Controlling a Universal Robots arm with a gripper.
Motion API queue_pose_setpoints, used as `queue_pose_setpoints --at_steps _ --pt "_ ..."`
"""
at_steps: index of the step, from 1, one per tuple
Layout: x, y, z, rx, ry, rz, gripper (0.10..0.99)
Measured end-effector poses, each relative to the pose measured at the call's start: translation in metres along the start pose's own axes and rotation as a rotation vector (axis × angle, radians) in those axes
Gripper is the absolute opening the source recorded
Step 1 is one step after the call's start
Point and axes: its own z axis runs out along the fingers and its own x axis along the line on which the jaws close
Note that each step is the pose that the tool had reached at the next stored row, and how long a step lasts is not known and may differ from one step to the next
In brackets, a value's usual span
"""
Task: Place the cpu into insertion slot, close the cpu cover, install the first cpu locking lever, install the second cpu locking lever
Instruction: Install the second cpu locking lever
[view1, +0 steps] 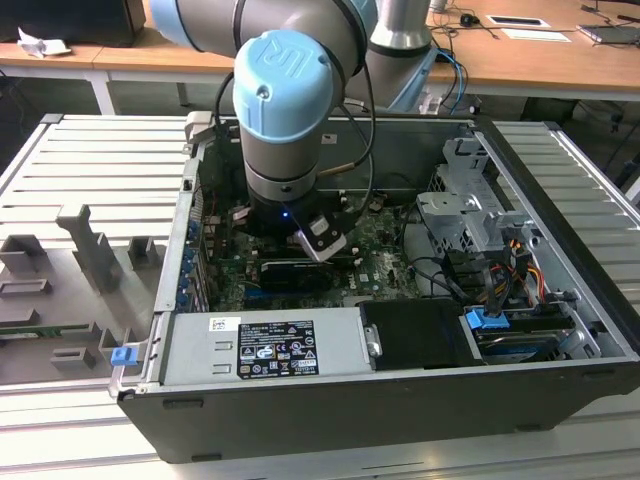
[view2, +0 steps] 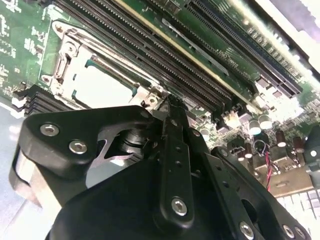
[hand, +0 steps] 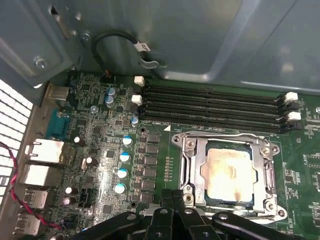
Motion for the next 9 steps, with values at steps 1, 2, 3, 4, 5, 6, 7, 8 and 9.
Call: queue_pose_setpoints --at_steps 1,2,3,4,5,6,7,8,9 --pt "-0.0001 0.0006 -0.0016 0.0 0.0 0.0 0.106" --pt "-0.0002 0.0015 -0.004 0.0 0.0 0.0 0.106" --pt "-0.0003 0.0023 -0.0059 0.0 0.0 0.0 0.106" --pt "-0.0004 0.0029 -0.0076 0.0 0.0 0.0 0.106" --pt "-0.0005 0.0038 -0.0099 0.0 0.0 0.0 0.106" --pt "-0.0006 0.0046 -0.0119 0.0 0.0 0.0 0.106" --pt "-0.0007 0.006 -0.0155 0.0 0.0 0.0 0.106" --pt "-0.0008 0.0067 -0.0176 0.0 -0.0001 0.0 0.106" --pt "-0.0009 0.0075 -0.0196 0.0 0.0 0.0 0.106"
